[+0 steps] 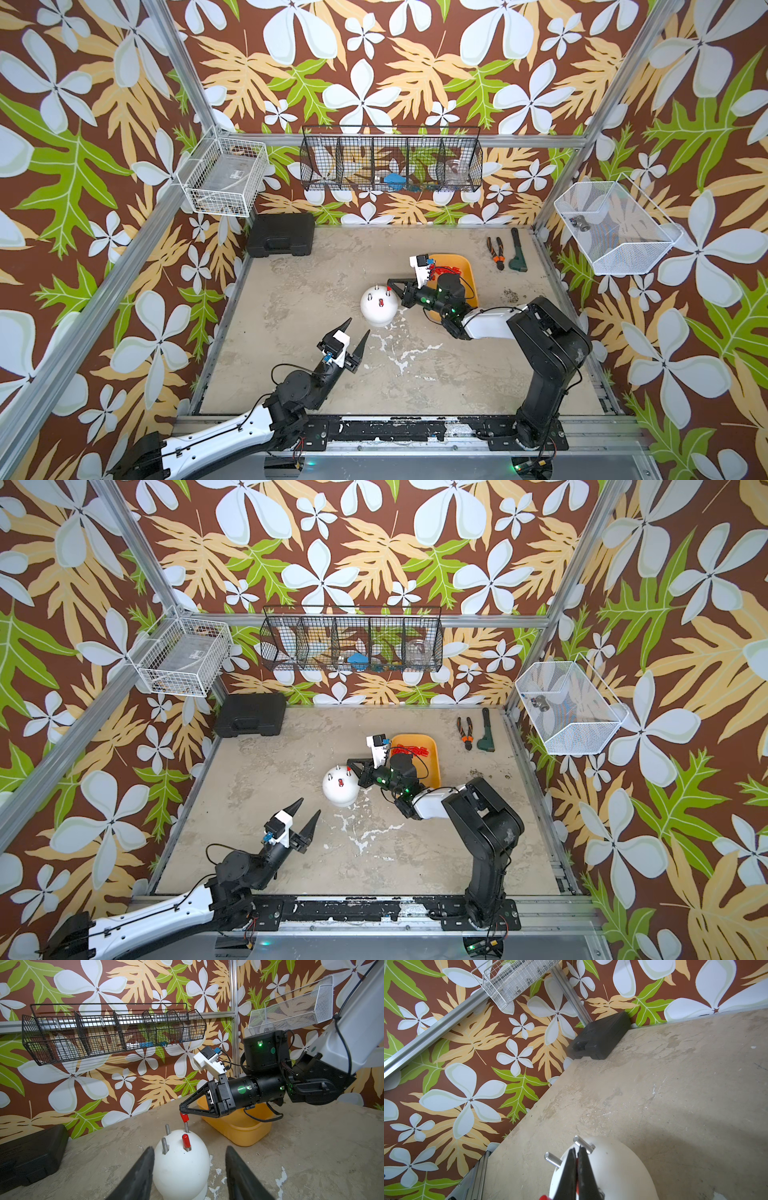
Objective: Cover the protruding screws with screw protection sleeves
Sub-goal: Attach the screw protection sleeve to the screw.
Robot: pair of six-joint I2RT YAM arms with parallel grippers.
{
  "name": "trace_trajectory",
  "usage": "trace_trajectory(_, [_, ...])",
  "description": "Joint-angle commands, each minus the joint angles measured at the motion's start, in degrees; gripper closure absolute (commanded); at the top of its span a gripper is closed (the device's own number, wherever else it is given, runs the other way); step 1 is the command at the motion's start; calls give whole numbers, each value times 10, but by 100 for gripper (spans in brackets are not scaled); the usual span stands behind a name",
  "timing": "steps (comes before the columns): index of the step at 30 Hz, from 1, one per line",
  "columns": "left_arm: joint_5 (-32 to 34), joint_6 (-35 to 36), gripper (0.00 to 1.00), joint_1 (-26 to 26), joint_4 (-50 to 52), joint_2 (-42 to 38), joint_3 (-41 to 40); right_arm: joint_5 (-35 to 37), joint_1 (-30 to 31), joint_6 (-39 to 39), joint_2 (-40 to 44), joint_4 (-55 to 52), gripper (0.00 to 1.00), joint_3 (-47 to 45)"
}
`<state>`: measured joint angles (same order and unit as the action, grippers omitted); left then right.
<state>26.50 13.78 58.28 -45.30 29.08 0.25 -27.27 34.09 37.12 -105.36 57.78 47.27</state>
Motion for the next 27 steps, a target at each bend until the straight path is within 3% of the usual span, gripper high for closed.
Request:
trace_trajectory(1, [-4,4,44,0,-16,1,-36,-10,1,5,-3,22,100,-2])
trace_trajectory(27, [-8,5,44,0,-19,8,-35,0,5,-14,28,37,100,-44])
